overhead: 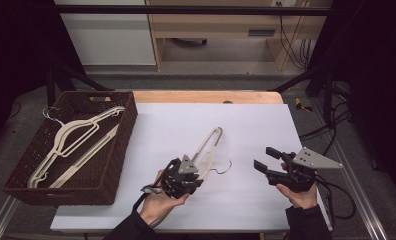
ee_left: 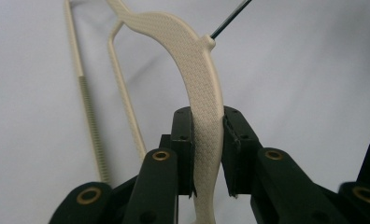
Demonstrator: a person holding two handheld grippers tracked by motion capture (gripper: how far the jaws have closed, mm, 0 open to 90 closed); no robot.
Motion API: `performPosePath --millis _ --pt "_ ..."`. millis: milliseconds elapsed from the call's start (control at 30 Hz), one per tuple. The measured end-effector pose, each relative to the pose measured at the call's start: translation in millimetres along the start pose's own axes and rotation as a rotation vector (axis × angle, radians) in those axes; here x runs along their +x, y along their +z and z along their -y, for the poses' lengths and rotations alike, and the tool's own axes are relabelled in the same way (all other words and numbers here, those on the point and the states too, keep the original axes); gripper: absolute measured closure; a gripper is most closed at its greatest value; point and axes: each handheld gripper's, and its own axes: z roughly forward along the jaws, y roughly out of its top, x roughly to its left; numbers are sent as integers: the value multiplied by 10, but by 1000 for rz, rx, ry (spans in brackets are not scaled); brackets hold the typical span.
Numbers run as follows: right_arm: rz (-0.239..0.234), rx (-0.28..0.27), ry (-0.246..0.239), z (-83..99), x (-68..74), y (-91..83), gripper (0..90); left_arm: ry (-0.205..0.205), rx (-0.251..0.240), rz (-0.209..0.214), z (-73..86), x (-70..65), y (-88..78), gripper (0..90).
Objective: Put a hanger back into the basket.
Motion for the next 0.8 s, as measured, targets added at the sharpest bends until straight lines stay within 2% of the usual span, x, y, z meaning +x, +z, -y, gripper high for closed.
performPosePath --millis 100,200,300,333,400,500,533,633,700,767,800 --pt "35 14 46 86 -86 5 301 -13 -13 -33 3 62 -98 775" --pt "60 40 62 152 -135 33 276 -13 -22 -93 4 133 -220 791" --pt "72 57 77 189 -162 54 257 -42 -30 -114 22 255 -310 808" --pt "75 58 75 192 -165 56 252 -66 -36 -117 34 334 -348 811" --pt "75 61 77 195 -164 58 242 -88 -38 -124 47 408 -380 818" --pt "80 66 81 199 -164 66 224 -134 -36 -171 87 577 -436 829" --pt "82 73 82 201 -164 71 211 -144 -35 -173 99 613 -443 833" --pt "85 78 88 207 -161 86 200 -199 -50 -146 142 726 -456 837" --pt "84 80 87 209 -160 88 191 -215 -63 -137 162 757 -464 843" --pt "83 80 87 209 -159 89 187 -217 -74 -120 172 763 -486 855" --pt "82 80 87 209 -158 88 186 -201 -81 -127 171 752 -498 863"
